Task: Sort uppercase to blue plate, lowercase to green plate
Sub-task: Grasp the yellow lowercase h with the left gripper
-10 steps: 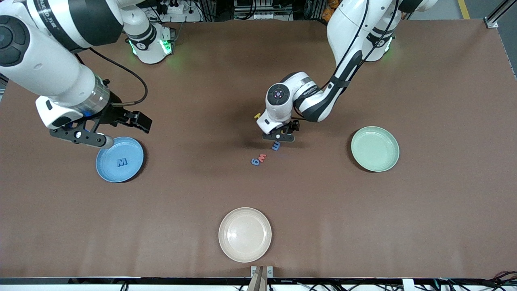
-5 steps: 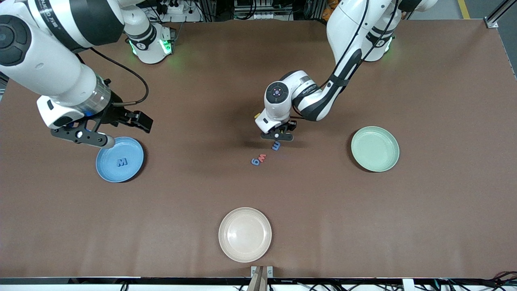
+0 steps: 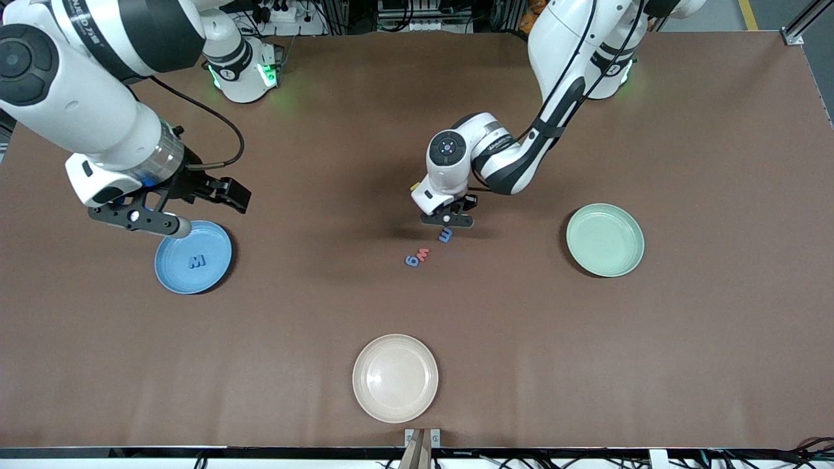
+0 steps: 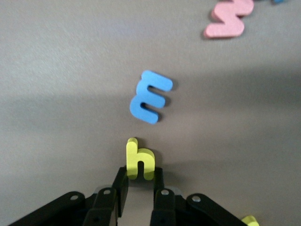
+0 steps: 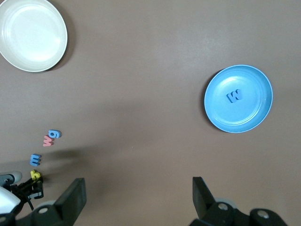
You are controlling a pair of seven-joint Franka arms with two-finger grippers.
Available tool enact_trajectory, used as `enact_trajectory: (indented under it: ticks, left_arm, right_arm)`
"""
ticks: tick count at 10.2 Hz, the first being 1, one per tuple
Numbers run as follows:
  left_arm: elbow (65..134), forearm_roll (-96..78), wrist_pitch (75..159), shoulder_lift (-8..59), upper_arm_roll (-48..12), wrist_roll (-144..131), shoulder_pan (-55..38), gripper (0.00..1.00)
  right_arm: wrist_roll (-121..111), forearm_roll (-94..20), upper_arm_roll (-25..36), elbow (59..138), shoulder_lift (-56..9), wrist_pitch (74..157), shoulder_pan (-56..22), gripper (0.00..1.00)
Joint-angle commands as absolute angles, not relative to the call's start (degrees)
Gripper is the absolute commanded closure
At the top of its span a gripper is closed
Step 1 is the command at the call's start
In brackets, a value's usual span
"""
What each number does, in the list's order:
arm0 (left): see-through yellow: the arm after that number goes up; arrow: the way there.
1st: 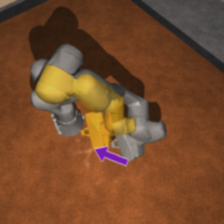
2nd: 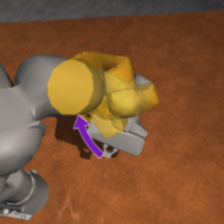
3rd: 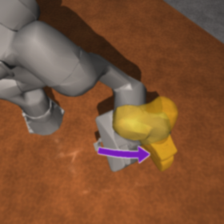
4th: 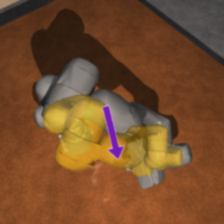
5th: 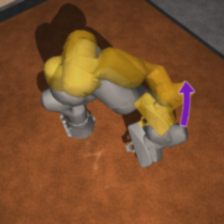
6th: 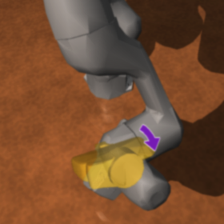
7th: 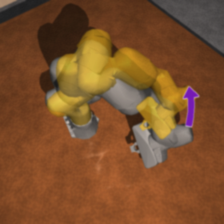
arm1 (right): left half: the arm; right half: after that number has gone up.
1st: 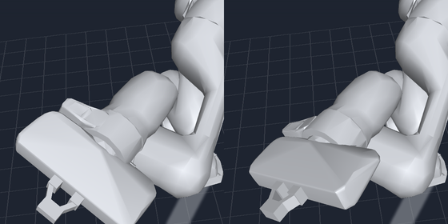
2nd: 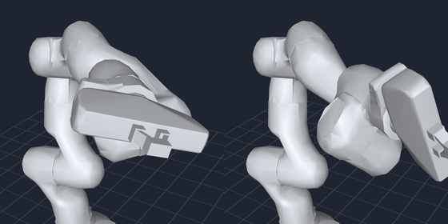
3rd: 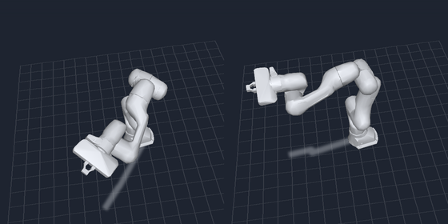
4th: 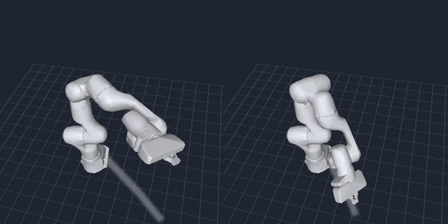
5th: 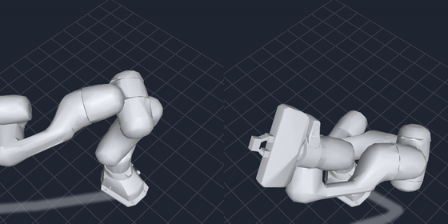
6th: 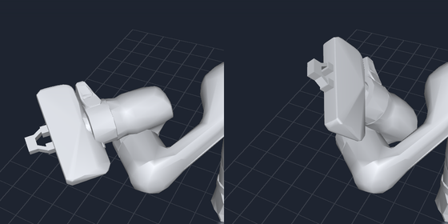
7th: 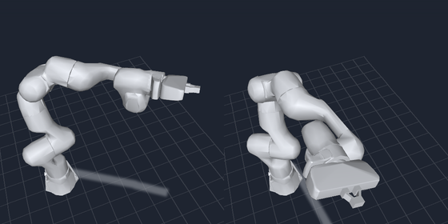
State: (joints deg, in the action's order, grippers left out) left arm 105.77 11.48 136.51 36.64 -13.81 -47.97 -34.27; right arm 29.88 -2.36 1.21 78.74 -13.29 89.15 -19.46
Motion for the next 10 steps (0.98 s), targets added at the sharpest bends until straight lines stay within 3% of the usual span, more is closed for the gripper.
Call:
enact_trajectory:
  ticks: [1,10]
  left_arm:
    - [104.85,12.66,136.32,35.08,-13.62,-49.66,-32.53,1.00]
    - [105.03,13.18,127.45,25.50,-13.54,-47.30,-16.89,1.00]
  right_arm:
    - [30.06,-2.37,0.88,79.45,-12.83,90.26,-20.47,0.00]
    - [35.82,-2.02,0.88,79.89,-18.98,97.02,-31.80,0.00]
